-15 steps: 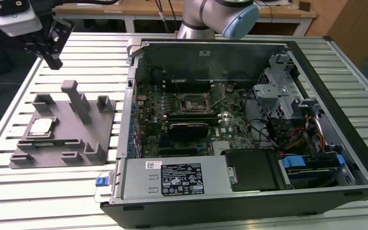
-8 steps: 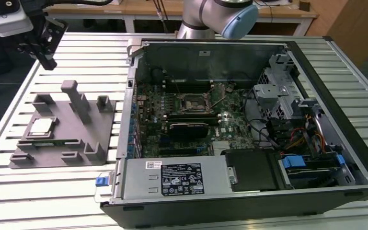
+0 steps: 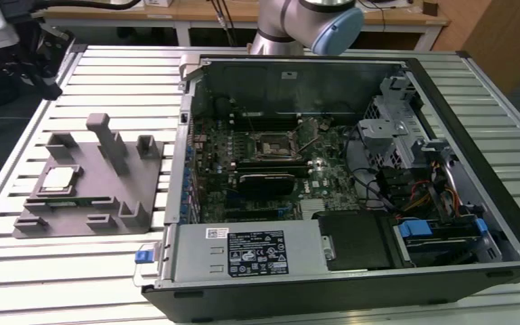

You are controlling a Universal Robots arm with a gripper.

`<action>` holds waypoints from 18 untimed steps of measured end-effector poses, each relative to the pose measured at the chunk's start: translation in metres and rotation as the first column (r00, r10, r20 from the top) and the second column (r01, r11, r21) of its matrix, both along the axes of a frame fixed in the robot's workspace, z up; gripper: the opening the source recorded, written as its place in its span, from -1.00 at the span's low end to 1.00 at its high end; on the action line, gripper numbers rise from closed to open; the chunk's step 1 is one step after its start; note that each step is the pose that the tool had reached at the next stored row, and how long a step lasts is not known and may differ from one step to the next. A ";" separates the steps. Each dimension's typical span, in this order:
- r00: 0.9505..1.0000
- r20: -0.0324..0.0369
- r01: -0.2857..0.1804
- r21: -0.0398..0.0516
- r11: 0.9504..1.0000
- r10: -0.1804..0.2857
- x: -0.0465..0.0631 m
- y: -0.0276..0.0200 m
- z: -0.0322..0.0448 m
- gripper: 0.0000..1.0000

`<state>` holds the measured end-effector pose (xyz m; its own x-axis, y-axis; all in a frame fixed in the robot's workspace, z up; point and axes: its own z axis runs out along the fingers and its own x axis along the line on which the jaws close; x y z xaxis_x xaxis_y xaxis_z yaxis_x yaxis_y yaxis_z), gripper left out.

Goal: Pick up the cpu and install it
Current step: 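Reach for the cpu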

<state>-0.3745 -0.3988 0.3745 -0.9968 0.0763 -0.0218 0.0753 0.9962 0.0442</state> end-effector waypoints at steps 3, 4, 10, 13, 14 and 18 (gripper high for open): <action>1.000 0.000 0.000 0.000 1.000 0.000 -0.012 0.0000 -0.0007 -0.79; 1.000 0.000 0.000 0.000 1.000 0.000 -0.017 0.0000 -0.0010 -0.79; 1.000 0.000 0.000 0.000 1.000 0.000 -0.039 0.0000 -0.0029 -0.79; 1.000 -0.001 0.000 0.000 1.000 0.000 -0.048 0.0000 -0.0038 -0.79; 1.000 -0.001 0.000 0.000 1.000 0.000 -0.050 0.0000 -0.0040 -0.79; 1.000 -0.002 0.000 0.000 1.000 0.000 -0.060 0.0001 -0.0050 -0.79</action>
<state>-0.4349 -0.3987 0.3694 -0.9969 0.0763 -0.0202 0.0754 0.9962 0.0440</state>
